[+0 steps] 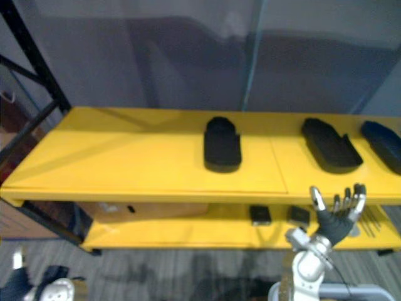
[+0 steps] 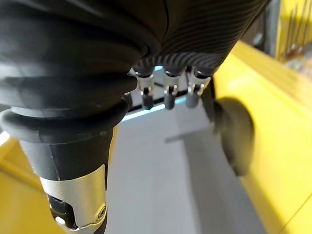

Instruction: Walk over and take plastic housings, then place them on the shelf

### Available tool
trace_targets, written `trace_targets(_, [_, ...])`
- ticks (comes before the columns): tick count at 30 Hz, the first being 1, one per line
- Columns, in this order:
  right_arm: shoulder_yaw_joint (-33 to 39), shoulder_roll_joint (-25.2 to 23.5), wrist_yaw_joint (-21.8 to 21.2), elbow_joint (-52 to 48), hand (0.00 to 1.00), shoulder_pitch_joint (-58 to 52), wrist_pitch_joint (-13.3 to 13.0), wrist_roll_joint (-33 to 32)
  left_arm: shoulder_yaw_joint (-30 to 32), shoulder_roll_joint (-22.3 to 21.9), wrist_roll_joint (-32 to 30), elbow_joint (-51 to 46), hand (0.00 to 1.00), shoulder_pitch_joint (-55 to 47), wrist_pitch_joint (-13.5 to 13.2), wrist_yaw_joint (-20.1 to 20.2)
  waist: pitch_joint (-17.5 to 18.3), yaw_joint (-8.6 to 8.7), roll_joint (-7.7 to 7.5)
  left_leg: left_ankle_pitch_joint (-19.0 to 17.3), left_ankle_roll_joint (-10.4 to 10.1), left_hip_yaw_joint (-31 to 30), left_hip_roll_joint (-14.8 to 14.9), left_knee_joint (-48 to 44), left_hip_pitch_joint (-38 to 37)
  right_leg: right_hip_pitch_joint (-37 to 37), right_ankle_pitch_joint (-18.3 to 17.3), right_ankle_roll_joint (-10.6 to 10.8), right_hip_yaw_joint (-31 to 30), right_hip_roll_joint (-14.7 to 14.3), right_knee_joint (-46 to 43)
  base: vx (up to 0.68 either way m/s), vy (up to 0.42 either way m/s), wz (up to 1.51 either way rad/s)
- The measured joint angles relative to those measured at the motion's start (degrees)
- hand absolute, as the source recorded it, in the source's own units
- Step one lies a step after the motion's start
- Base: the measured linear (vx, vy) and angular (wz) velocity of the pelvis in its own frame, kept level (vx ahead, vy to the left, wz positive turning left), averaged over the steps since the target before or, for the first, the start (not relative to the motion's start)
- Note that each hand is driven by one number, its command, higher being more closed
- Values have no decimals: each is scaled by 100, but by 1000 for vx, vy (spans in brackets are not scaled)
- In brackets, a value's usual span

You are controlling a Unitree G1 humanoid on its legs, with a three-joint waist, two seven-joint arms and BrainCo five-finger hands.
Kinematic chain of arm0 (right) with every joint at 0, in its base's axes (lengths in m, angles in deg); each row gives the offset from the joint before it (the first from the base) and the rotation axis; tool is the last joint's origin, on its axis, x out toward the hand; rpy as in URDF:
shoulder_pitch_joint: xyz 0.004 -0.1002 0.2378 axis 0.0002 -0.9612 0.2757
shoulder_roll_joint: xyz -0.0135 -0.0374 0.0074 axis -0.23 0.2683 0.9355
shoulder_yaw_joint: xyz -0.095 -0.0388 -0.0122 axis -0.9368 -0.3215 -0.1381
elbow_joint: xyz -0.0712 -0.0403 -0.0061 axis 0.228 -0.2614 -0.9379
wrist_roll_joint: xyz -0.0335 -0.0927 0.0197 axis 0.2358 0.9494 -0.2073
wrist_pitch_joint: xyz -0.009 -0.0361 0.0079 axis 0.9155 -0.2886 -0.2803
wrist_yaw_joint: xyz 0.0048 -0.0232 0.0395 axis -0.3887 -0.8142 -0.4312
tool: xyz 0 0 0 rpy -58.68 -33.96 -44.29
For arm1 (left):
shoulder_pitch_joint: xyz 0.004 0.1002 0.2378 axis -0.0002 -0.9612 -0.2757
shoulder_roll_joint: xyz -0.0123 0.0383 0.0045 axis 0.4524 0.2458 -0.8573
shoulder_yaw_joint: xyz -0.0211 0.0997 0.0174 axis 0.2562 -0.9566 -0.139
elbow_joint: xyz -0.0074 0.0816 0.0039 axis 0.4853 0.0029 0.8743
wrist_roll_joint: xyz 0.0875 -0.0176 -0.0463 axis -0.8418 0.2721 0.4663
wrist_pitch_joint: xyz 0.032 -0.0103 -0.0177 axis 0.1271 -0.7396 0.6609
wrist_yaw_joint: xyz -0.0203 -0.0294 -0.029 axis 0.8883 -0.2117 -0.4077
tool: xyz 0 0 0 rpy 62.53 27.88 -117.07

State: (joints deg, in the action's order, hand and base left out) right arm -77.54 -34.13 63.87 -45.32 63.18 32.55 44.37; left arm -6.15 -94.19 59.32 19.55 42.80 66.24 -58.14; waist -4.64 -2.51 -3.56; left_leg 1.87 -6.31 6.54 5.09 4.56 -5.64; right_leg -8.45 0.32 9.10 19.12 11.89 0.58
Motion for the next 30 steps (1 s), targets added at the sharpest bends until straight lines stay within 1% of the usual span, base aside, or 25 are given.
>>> trace_targets(1, [-11,-1,6,3,0,31,25,0,8,3,-101,-182,0,-5,-17,-148,11,-26,-22,0,0,-3,-1,0,3,-1,-2,1,3,0,3,30,-3,19])
trace_targets(2, [-39,-1,46,3,0,99,93,1,23,6,-277,-630,0,-2,-38,-351,42,-45,-64,0,-1,-16,-5,0,30,9,-6,2,18,0,10,38,-5,11])
trace_targets(3, [-68,0,116,1,0,138,123,5,-6,5,-494,-1116,0,20,-60,-437,67,-30,-92,6,-6,-66,-15,-1,81,28,-6,2,70,4,11,38,-5,13])
trace_targets(4, [-83,0,123,0,0,151,138,7,-33,9,-626,-1344,0,37,-74,-413,81,-23,-143,18,-27,-79,-19,-2,81,23,-5,1,81,5,8,40,3,12])
trace_targets(5, [-115,0,126,0,0,149,216,18,-165,51,-848,-1728,0,72,-80,-295,74,-22,-131,17,-26,-83,-34,-2,85,23,-6,1,83,10,8,29,10,5])
trace_targets(6, [-122,0,127,0,0,150,276,19,-273,65,-982,-1963,0,115,-100,-68,89,-17,-154,16,-24,-91,-46,-2,85,16,-5,1,85,14,7,30,16,4])
trace_targets(7, [-121,2,121,0,0,155,330,18,-456,93,-1063,-2171,0,186,-120,227,111,-13,-184,15,-22,-97,-62,-2,88,17,-5,1,86,19,6,22,15,3])
trace_targets(8, [-119,9,107,2,0,168,354,18,-690,137,-1188,-2342,0,308,-116,775,96,-7,-155,13,-19,-97,-72,-2,97,22,-5,1,85,23,5,0,0,0])
trace_targets(9, [-116,13,104,3,0,190,356,18,-790,183,-1196,-2406,0,368,-115,1026,98,8,-159,13,-19,-97,-73,-2,101,24,-5,1,82,24,3,-3,10,-3])
trace_targets(10, [-85,47,87,9,0,299,361,18,-969,292,-1092,-2443,0,523,-66,1913,90,32,-119,13,-19,-82,-73,-1,109,44,-6,1,60,24,-2,-11,7,-7])
trace_targets(12, [-10,190,33,21,0,469,376,18,-1056,511,-758,-2425,0,667,64,2883,68,103,-82,11,-16,-25,-69,0,78,62,-5,1,-21,19,-5,-18,9,-16])
trace_targets(13, [112,323,-51,27,0,574,454,18,-1059,669,-418,-2417,0,715,191,3626,63,130,-22,8,-11,21,-68,0,78,98,-4,0,-62,19,-6,-17,9,-19])
trace_targets(14, [197,439,-102,61,0,656,509,18,-1058,810,-241,-2368,0,731,264,4035,78,174,16,8,-11,42,-69,0,91,142,-2,-1,-95,19,-13,1,6,-18])
trace_targets(15, [289,538,-163,133,0,730,561,17,-1045,945,-194,-2319,0,768,371,4294,87,202,50,9,-11,65,-66,0,85,150,1,-2,-146,12,-13,6,4,-15])
trace_targets(16, [344,599,-181,186,0,760,596,16,-1025,1017,-187,-2261,0,812,417,4435,93,213,66,9,-11,97,-60,-1,76,172,2,-4,-191,4,-13,25,-4,-28])
trace_targets(17, [486,707,-266,306,0,778,695,14,-932,1181,34,-2079,0,975,504,4720,118,234,100,8,-13,199,-37,-1,74,236,15,-15,-278,-16,-16,27,-10,-29])
trace_targets(19, [592,731,-317,366,0,795,803,2,-750,1318,254,-1900,0,1145,598,4892,119,265,134,7,-14,229,-22,-1,66,253,25,-25,-339,-37,-14,27,-14,-18])
trace_targets(20, [658,730,-396,413,0,794,855,0,-659,1411,436,-1790,0,1246,657,5071,120,334,137,4,-17,254,-13,-1,54,258,30,-31,-359,-48,-14,14,-12,-16])
trace_targets(21, [723,730,-429,472,0,794,875,0,-641,1474,481,-1703,0,1337,734,5214,120,343,137,-12,-33,317,3,-1,23,270,38,-43,-417,-63,-14,9,-4,-22])
trace_targets(22, [739,730,-445,482,0,794,902,0,-642,1497,485,-1681,0,1365,773,5269,119,343,137,-27,-34,362,11,-1,-4,280,42,-48,-483,-72,-14,3,2,-35])
trace_targets(24, [763,731,-563,481,0,768,965,2,-682,1625,708,-1588,0,1433,971,5599,125,356,146,-70,-40,522,27,-1,-78,318,57,-57,-638,-89,-15,-8,8,-36])
trace_targets(26, [768,730,-646,481,0,723,980,2,-737,1649,707,-1344,0,1653,1117,5705,114,387,164,-78,-39,602,27,0,-99,347,81,-67,-706,-90,-14,-27,14,-23])
trace_targets(28, [766,730,-699,480,0,699,985,2,-869,1851,694,-934,0,1897,1185,5734,101,421,184,-93,-41,672,29,0,-152,345,85,-66,-797,-95,-15,-30,12,-18])
trace_targets(29, [764,730,-785,474,0,700,982,2,-910,2014,695,-658,0,2067,1228,5728,89,487,204,-94,-39,703,29,1,-161,353,92,-67,-821,-96,-14,-34,6,-16])
trace_targets(30, [762,730,-812,473,0,683,982,2,-908,2114,694,-474,0,2223,1246,5706,76,508,223,-95,-40,770,35,1,-161,394,109,-72,-857,-98,-15,-36,5,-21])
